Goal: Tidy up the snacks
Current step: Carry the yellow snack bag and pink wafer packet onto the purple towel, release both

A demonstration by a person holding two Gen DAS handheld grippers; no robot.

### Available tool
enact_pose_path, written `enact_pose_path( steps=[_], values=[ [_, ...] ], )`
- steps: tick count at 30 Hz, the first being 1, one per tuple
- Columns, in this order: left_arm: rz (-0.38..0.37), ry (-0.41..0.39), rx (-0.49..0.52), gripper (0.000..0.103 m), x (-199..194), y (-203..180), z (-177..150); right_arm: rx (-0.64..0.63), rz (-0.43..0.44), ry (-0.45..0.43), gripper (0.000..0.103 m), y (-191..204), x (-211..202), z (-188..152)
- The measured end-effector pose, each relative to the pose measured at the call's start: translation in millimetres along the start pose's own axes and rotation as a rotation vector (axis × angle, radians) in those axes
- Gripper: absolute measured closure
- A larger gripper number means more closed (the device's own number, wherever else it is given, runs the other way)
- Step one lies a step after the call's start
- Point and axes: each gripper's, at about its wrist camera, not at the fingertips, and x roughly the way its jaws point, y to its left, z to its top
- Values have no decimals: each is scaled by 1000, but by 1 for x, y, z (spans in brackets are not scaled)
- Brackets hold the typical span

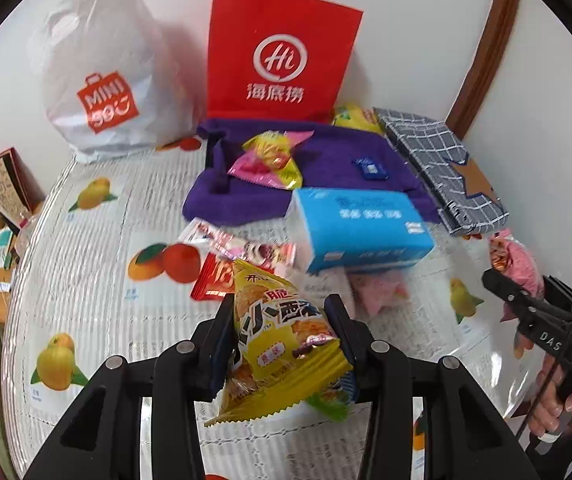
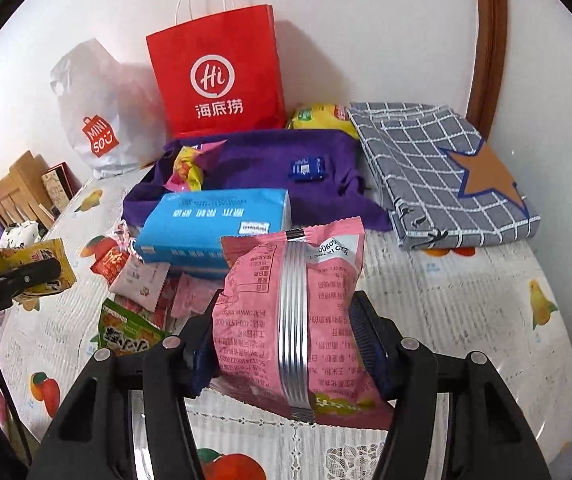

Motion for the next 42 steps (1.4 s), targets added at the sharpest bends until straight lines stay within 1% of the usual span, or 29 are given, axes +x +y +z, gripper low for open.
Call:
enact_pose_path(
  steps=[7, 18, 22, 32, 42],
  values=[
    [-1, -34, 18, 62, -10, -15, 16, 1, 9, -37, 43, 0, -9, 16],
    [3, -66, 45, 62, -12, -32, 44, 24, -12, -79, 43, -10, -13, 49],
    [15, -76, 52, 62, -8, -35, 54, 35, -15, -88, 43, -16, -10, 62],
    [3, -89, 46, 62, 2, -38, 82, 43, -13, -114, 43, -18, -3, 94],
    [26, -73, 33, 62, 21, -30, 102, 43, -12, -111, 43, -21, 16, 115]
  ],
)
